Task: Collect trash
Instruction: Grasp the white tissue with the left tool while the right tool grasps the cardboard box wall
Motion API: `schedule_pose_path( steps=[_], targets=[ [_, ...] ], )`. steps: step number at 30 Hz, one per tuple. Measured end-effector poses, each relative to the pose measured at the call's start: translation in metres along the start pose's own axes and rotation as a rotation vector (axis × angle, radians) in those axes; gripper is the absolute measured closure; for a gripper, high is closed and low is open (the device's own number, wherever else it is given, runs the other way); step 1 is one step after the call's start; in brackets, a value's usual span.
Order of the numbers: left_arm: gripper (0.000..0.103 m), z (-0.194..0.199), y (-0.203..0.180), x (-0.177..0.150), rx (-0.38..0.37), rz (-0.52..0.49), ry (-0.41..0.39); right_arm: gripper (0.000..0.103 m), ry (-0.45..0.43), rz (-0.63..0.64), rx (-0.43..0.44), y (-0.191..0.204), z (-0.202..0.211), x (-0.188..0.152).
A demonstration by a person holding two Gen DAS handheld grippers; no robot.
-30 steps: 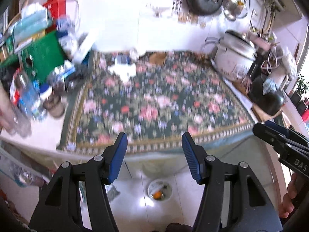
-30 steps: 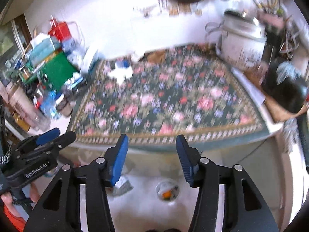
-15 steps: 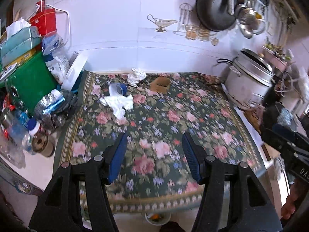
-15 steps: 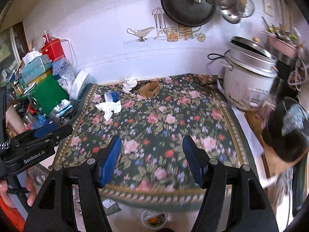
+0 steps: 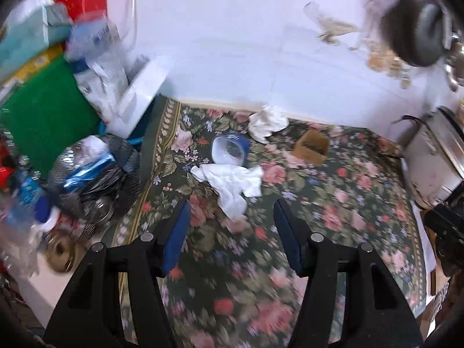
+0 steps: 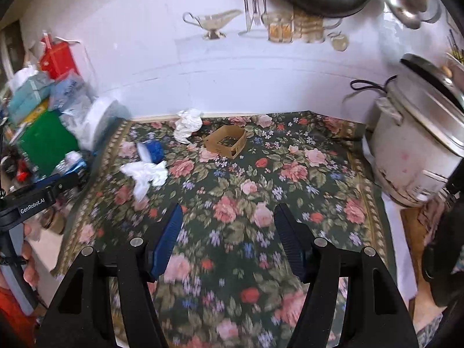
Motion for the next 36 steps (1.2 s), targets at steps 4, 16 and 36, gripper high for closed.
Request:
schedule_pose_path(
  steps=[4, 16, 36],
  targets=[
    [0.045, -0.057, 0.006, 0.013, -0.038, 0.001, 0.081, 0.041, 0.028, -0.087, -0.005, -0.006, -0.044, 0.018],
    [0.045, -0.168, -0.004, 0.032, -0.119, 0.014, 0.195, 0.041, 0.101, -0.194, -0.069, -0.040, -0.165, 0.067],
    [0.099, -0.176, -0.012, 0.021, -0.180, 0.025, 0.214, 0.097, 0.195, -0.284, -0.094, -0.068, -0.257, 0.067]
  ],
)
Point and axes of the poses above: each gripper's, at about its wrist camera, not at the fingertips, and z roughly against the way its jaws point, y to its left, x to its top, the point moved 9 cm from there along -z, roughly the way its jaws point, and after that the axes turned 11 degrees about x, right-handed, at the moved point
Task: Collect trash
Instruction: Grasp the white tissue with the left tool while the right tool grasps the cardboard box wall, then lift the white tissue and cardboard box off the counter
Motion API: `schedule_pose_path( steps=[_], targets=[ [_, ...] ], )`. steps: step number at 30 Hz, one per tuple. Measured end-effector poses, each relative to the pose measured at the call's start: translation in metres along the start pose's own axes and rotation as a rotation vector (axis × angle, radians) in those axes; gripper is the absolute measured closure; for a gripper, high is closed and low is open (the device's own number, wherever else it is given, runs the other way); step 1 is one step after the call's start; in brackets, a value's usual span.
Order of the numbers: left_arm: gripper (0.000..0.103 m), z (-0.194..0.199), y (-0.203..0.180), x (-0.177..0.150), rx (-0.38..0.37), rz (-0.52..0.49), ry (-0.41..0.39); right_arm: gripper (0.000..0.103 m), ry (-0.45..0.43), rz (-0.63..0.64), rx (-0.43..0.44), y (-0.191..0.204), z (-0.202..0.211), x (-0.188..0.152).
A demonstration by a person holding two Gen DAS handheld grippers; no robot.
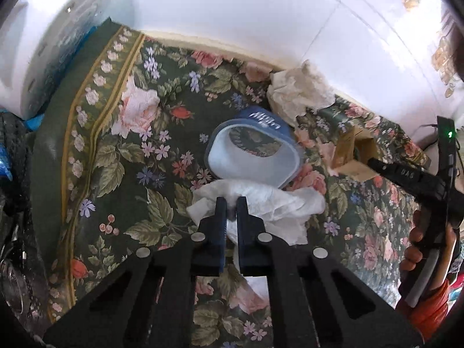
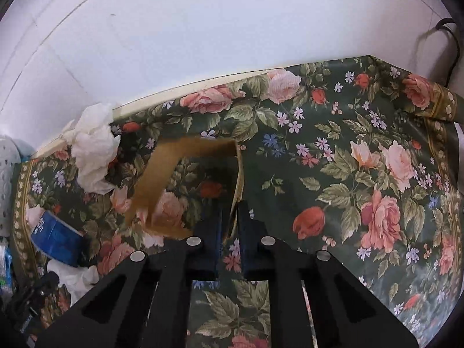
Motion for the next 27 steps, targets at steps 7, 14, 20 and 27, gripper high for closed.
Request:
schedule_pose_path(
  steps=[7, 14, 20, 27],
  targets=[
    [0.099, 0.035, -0.011, -0.003, 0.003, -0.033, -0.060, 0.099, -0.020, 0.027, 0.029, 0.002, 0.034, -0.015],
    [0.099, 0.084, -0.028, -0.017, 0.024, -0.058, -0.145, 0.099, -0.058, 0.096, 0.053, 0.010, 0.085, -0.028],
    [0.099, 0.119, -0.032, -0.032, 0.069, -0.060, -0.211, 0.099, -0.084, 0.170, 0.079, 0.017, 0.117, -0.044],
    [0.099, 0.132, -0.018, -0.030, 0.086, -0.072, -0.244, 0.059, -0.072, 0.165, 0.064, 0.019, 0.103, -0.033]
  ],
)
Point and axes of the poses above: each gripper's, at about its wrist camera, not at the fingertips, and z roughly against the way its jaws point, y to its left, x to its top, the point moved 9 cm from there along -z, roughly the way its jaws point, and after that the axes turned 11 degrees about x, right-handed, at the moved point
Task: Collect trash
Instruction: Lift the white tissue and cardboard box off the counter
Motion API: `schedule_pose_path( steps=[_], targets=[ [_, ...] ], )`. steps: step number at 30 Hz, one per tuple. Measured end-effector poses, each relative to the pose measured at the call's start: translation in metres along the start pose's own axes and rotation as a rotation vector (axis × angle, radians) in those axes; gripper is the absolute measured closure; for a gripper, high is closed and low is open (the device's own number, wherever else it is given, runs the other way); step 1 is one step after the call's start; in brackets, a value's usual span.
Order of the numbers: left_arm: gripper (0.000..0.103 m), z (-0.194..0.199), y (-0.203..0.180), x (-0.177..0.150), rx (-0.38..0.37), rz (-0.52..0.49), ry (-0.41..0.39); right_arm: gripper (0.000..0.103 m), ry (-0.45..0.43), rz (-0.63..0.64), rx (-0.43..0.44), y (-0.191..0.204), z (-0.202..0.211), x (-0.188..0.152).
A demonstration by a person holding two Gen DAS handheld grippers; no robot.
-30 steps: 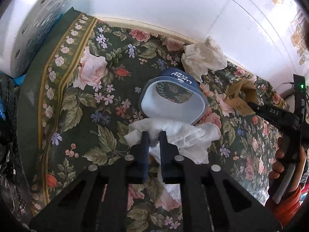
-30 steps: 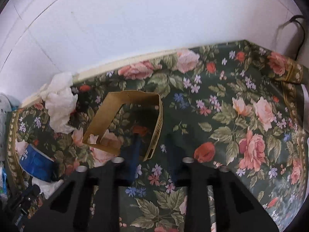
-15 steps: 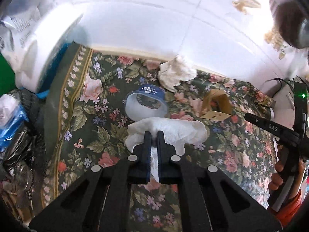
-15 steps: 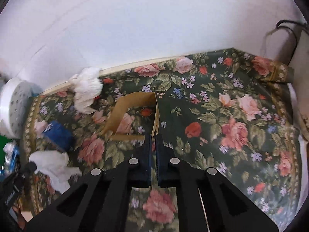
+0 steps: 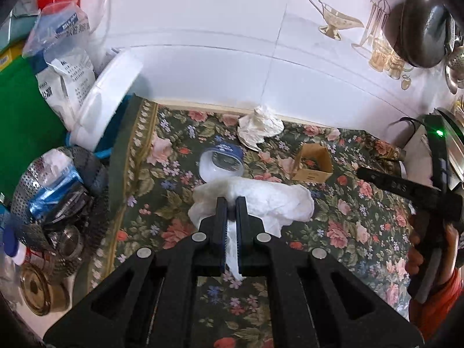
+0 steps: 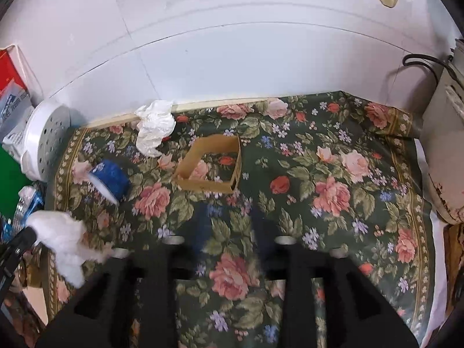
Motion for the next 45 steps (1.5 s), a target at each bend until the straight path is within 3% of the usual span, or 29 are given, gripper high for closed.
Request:
schedule_pose_path(
  steps=[5, 9, 13, 15, 19, 24, 33, 45],
  targets=[
    [0.099, -0.010, 0.010, 0.004, 0.016, -0.039, -0.013, 0.058, 0.002, -0.027, -0.047, -0.005, -0.031, 0.018],
    [0.099, -0.024, 0.013, 0.003, 0.010, -0.050, 0.002, 0.060, 0.059, -0.110, -0.036, -0.019, -0.071, 0.021],
    [0.099, -0.036, 0.011, 0.000, -0.002, -0.063, 0.025, 0.090, 0.100, -0.136, -0.044, -0.027, -0.097, 0.018],
    [0.099, -0.040, 0.009, -0.001, -0.001, -0.075, 0.033, 0.097, 0.103, -0.140, -0.046, -0.028, -0.101, 0.016],
    [0.099, -0.040, 0.004, -0.001, -0.007, -0.075, 0.037, 0.099, 0.091, -0.116, -0.062, -0.027, -0.098, 0.011],
    [0.099, -0.027, -0.005, -0.001, -0.008, -0.063, 0.029, 0.099, 0.078, -0.089, -0.045, -0.022, -0.074, 0.000],
    [0.099, 0.034, -0.031, -0.014, 0.019, -0.032, -0.032, 0.100, 0.002, -0.014, 0.002, -0.016, 0.028, -0.032],
    [0.099, 0.135, -0.068, -0.098, 0.063, 0.039, -0.046, 0.099, -0.071, 0.100, 0.108, -0.001, 0.149, -0.101]
  ],
)
Point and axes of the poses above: each gripper's, at about its wrist camera, not at the fingertips, and z roughly against the way its jaws point, y to its left, x to its top, the point moved 9 cm from there along -z, roughly the way its jaws point, and after that the axes turned 11 degrees about x, right-handed, at the moved point
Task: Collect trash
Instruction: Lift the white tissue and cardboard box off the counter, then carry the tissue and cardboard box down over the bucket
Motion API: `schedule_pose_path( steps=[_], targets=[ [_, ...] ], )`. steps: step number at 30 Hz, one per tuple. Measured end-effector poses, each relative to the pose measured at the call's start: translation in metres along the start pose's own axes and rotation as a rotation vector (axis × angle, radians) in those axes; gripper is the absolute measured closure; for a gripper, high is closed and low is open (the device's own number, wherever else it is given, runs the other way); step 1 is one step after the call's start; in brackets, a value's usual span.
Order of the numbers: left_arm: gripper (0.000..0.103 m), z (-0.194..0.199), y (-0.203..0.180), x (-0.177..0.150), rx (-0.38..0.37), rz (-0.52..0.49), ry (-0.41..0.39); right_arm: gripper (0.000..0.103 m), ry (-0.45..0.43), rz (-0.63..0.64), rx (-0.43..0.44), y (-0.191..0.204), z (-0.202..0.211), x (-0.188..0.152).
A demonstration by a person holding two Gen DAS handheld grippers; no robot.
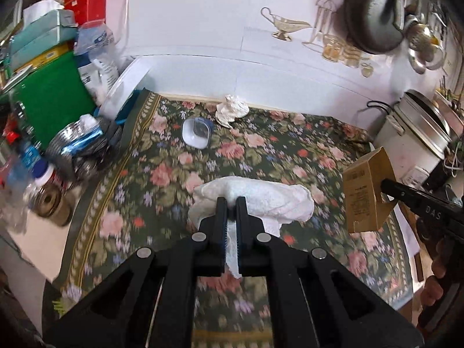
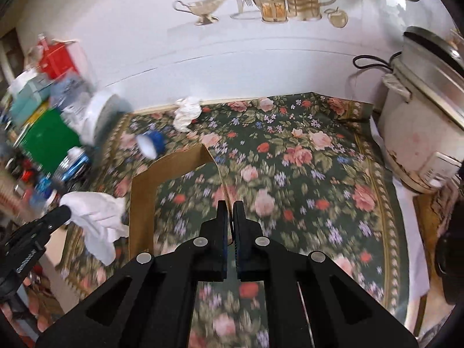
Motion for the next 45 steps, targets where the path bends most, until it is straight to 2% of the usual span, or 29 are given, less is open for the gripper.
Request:
schedule_pose_path(
  steps=[6, 13, 19, 23, 28, 33, 40, 45],
  targets=[
    [0.099, 0.038, -0.002, -0.028, 0.003, -0.036, -0.013, 0.099, -0.014, -0.014, 0.026, 0.013, 0.038, -0.042],
    [0.099, 0.080, 0.008, -0.067, -0.041, -0.100, -0.032, 0.099, -0.039, -0.049, 0.019, 0.042, 0.066, -0.095],
    [0.099, 0.119, 0.043, -0.129, -0.050, -0.166, -0.002, 0.099, -0.039, -0.107, 0.002, 0.072, 0.081, -0.159],
    [0.099, 0.128, 0.063, -0.175, -0.044, -0.214, 0.036, 0.099, -0.014, -0.147, -0.007, 0.088, 0.078, -0.206],
    [0.099, 0.115, 0.069, -0.238, -0.060, -0.263, 0.164, 0.099, 0.056, -0.242, -0.016, 0.090, 0.069, -0.269],
    [0.099, 0.091, 0.058, -0.296, -0.080, -0.303, 0.260, 0.099, 0.134, -0.297, -0.056, 0.072, 0.055, -0.325],
    [0.099, 0.019, 0.032, -0.383, -0.082, -0.310, 0.400, 0.099, 0.237, -0.348, -0.088, 0.029, 0.014, -0.390],
    [0.099, -0.060, 0.016, -0.451, -0.073, -0.280, 0.503, 0.099, 0.283, -0.356, -0.114, -0.017, -0.038, -0.432]
  ],
)
Point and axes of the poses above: each gripper's, at about its wrist camera, not at the fingertips, and z roughly against the way its jaws point, y to its left, x to its top, the point moved 9 cm from there along -z, roughly the way its jaws point, and after that the axes turned 11 degrees about x, right-handed, at the moved point
